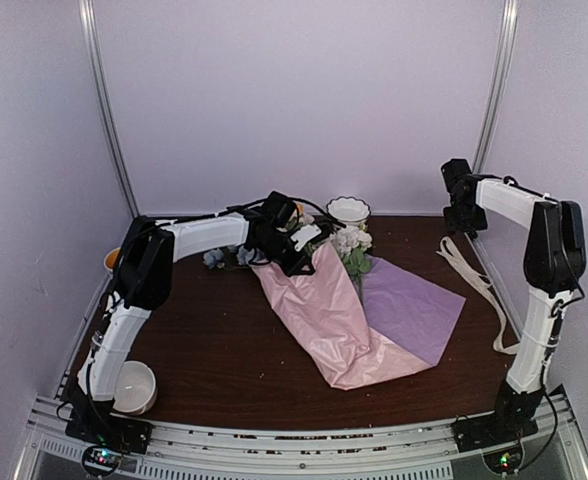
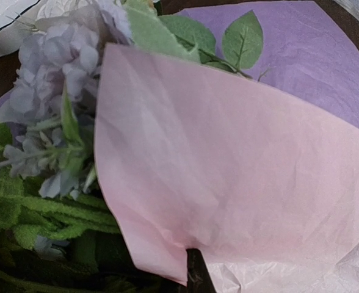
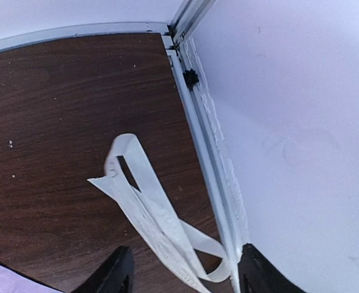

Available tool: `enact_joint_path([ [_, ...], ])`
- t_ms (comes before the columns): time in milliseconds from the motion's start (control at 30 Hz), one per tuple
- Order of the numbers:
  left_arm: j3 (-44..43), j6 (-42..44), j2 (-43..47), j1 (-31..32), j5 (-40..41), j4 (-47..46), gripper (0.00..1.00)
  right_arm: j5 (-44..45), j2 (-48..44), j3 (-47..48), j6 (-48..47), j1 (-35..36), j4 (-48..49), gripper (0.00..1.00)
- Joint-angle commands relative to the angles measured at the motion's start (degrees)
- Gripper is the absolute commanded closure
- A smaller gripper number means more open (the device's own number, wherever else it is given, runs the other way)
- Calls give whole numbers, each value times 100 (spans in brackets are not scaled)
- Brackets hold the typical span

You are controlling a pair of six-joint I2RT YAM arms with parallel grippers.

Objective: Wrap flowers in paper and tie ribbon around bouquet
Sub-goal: Move the ribbon to the corner of the board, then pick up the right corner of the flattened wrapping paper from the center of the board.

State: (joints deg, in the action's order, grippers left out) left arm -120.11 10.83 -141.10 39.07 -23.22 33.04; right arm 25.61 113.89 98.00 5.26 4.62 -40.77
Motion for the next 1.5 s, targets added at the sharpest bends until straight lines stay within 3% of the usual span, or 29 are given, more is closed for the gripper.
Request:
enact_joint_path([
  [0,119,95,230,22,101,63,100,-268,-781,-975,112,4,-297,32],
  [233,176,98,261,31,38,71,100,-2400,-1900,-2877,853,-14,-378,32],
  [300,192,109,280,39,-7,60,100,-3207,-2600,-3655,1294,7,-56,34],
  [400,223,95,290,52,-14,29,100,-3311,-3815,-4716,1986,246,330,34],
  [600,350,158,328,66,-38,19,100,-3163,-5356,-5483,3278,1281,-538,32],
  [700,410,189,370,74,21,14,100,-3078,-6076,-5773,4421,2246,-939,30],
  [867,401,190,396,76,50,-15,100,-3826,-7000,-7029,6630,3153,-144,30],
  [967,394,167,396,75,42,-17,100,-3816,-7092,-7493,7444,3498,803,28],
  [1233,391,147,411,116,3,-17,100,-4290,-6310,-7958,8008,3912,2041,26],
  [1467,367,168,418,152,13,-25,100,-4017,-5679,-7864,7935,3880,2080,28],
])
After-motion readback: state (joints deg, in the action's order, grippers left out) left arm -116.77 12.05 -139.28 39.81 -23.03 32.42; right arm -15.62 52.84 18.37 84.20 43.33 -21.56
